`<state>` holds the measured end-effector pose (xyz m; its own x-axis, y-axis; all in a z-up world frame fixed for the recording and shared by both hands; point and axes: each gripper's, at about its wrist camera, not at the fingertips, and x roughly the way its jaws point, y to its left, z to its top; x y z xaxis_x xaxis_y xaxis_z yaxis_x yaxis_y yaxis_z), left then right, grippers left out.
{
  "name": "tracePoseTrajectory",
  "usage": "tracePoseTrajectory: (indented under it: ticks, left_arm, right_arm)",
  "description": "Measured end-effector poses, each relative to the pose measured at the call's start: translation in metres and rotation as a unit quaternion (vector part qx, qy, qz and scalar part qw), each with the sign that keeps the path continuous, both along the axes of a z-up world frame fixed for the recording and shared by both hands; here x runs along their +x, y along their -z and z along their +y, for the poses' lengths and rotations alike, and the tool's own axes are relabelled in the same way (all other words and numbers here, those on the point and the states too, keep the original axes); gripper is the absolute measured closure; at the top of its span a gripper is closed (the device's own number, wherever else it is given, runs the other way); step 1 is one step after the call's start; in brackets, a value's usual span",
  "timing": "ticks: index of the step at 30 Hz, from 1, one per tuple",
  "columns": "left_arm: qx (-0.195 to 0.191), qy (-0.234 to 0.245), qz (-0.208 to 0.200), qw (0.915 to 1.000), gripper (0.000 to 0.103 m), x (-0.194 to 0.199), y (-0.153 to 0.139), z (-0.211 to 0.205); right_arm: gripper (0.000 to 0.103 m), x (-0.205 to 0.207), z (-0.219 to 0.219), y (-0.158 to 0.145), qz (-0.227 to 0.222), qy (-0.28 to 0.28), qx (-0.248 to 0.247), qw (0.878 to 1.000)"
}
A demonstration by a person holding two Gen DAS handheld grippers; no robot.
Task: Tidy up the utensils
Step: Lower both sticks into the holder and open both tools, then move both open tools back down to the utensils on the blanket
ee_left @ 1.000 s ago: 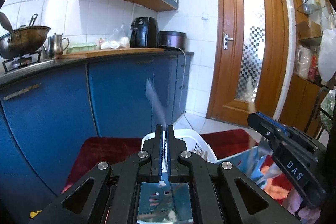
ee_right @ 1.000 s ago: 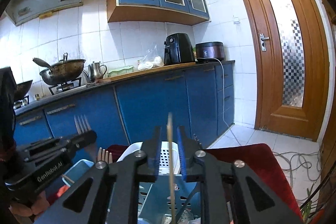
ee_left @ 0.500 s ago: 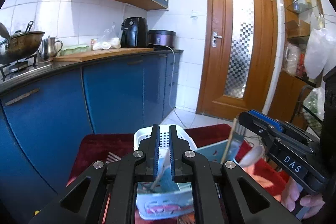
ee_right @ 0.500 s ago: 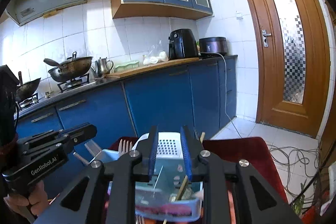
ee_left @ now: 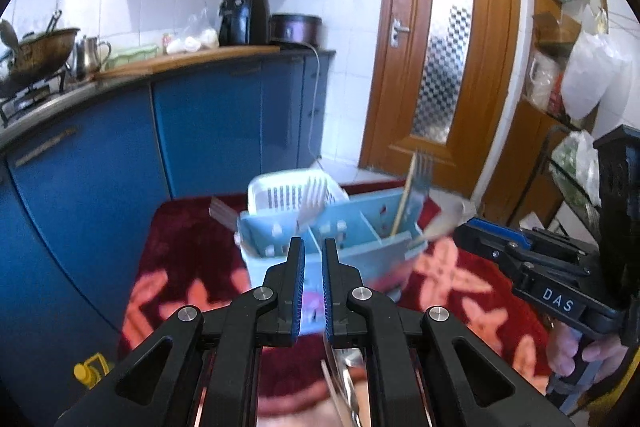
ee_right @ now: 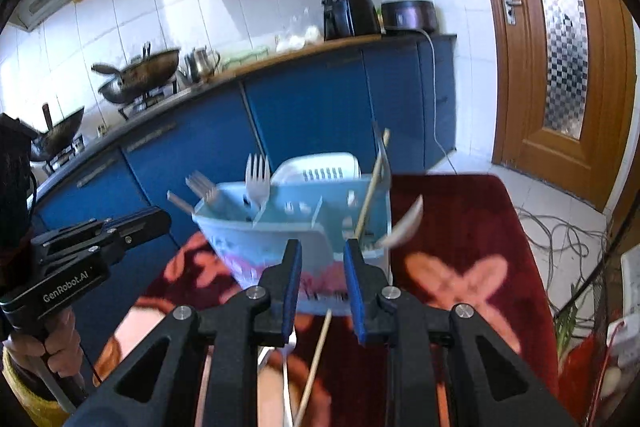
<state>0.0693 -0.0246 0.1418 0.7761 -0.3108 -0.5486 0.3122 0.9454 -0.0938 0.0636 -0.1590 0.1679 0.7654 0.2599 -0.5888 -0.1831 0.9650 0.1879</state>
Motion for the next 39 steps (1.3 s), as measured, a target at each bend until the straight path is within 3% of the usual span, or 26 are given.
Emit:
tracePoseTrajectory:
  ticks: [11,18,35,39]
  left_arm:
    - [0.020,0.009,0.091,0.9956,0.095,-0.011,0.050,0.001]
    - [0.025,0.010,0.151,0.9882,0.095,-0.005,0.081,0.005]
    - [0.021,0.032,0.270,0.9622,0.095,0.010,0.140,-0.007]
    - [0.020,0.034,0.278,0.9598,0.095,0.015,0.146,-0.009]
  right_arm:
    - [0.079,-0.015,0.009,0.044,0.103,-0.030,-0.027,0.994]
    - [0.079,-0.013,0.007,0.071,0.165,-0.034,-0.014,0.986]
    - [0.079,0.005,0.002,0.113,0.263,-0.041,0.025,0.964]
    - [0.079,0.011,0.009,0.115,0.272,-0.051,0.030,0.960]
